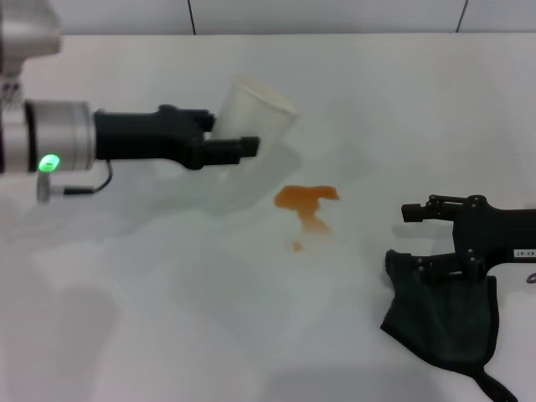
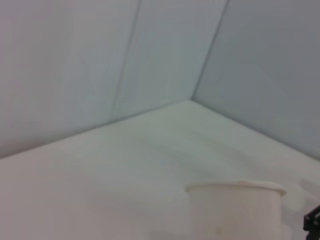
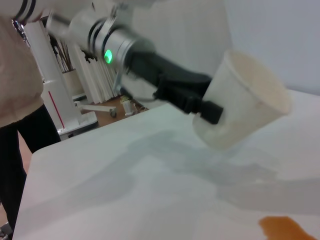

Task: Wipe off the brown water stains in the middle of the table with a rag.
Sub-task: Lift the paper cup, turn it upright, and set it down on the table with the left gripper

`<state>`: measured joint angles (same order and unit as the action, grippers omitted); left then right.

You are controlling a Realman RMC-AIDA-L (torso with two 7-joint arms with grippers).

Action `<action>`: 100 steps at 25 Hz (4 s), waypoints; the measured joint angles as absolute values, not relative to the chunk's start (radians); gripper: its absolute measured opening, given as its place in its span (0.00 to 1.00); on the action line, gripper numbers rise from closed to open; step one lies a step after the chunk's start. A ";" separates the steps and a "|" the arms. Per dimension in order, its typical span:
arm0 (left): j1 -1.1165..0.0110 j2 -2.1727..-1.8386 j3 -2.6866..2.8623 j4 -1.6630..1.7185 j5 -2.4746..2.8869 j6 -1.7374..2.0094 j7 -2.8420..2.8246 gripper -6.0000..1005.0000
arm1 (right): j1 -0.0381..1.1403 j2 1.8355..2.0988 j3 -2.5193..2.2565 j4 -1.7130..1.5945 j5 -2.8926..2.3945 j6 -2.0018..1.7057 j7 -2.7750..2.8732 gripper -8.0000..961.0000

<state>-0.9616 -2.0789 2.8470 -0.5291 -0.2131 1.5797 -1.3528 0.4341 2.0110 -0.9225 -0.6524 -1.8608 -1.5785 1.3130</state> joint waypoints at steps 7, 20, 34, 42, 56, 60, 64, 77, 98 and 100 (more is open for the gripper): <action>-0.783 -2.080 2.846 -0.442 -0.408 1.564 -1.208 0.61 | 0.437 2.011 -0.922 -0.653 -1.856 -1.575 1.313 0.88; -0.565 -2.081 2.844 -0.334 -0.637 1.530 -0.912 0.61 | 0.435 2.011 -0.922 -0.655 -1.854 -1.579 1.313 0.88; -0.581 -2.077 2.845 -0.300 -0.711 1.436 -0.895 0.61 | 0.434 2.011 -0.925 -0.650 -1.854 -1.580 1.313 0.88; -0.694 -2.078 2.846 -0.286 -0.564 1.294 -0.933 0.62 | 0.440 2.011 -0.923 -0.650 -1.855 -1.580 1.313 0.88; -0.691 -2.083 2.844 -0.161 -0.559 1.146 -0.718 0.62 | 0.442 2.011 -0.922 -0.656 -1.855 -1.575 1.313 0.88; -0.682 -2.083 2.843 -0.148 -0.567 1.142 -0.709 0.62 | 0.442 2.011 -0.922 -0.657 -1.855 -1.574 1.314 0.88; -0.667 -2.084 2.842 -0.148 -0.568 1.141 -0.707 0.62 | 0.442 2.011 -0.922 -0.657 -1.855 -1.574 1.314 0.88; -0.640 -2.085 2.844 -0.146 -0.562 1.137 -0.709 0.62 | 0.441 2.011 -0.922 -0.656 -1.855 -1.572 1.315 0.87; -0.630 -2.077 2.846 -0.156 -0.525 1.134 -0.805 0.62 | 0.438 2.011 -0.922 -0.657 -1.855 -1.580 1.315 0.87; -0.631 -2.077 2.845 -0.156 -0.521 1.134 -0.809 0.66 | 0.437 2.011 -0.922 -0.657 -1.855 -1.580 1.315 0.87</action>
<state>-0.6309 -2.0766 2.8455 -0.1564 -0.5210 1.1338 -0.8090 0.4368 2.0110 -0.9219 -0.6566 -1.8546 -1.5800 1.3147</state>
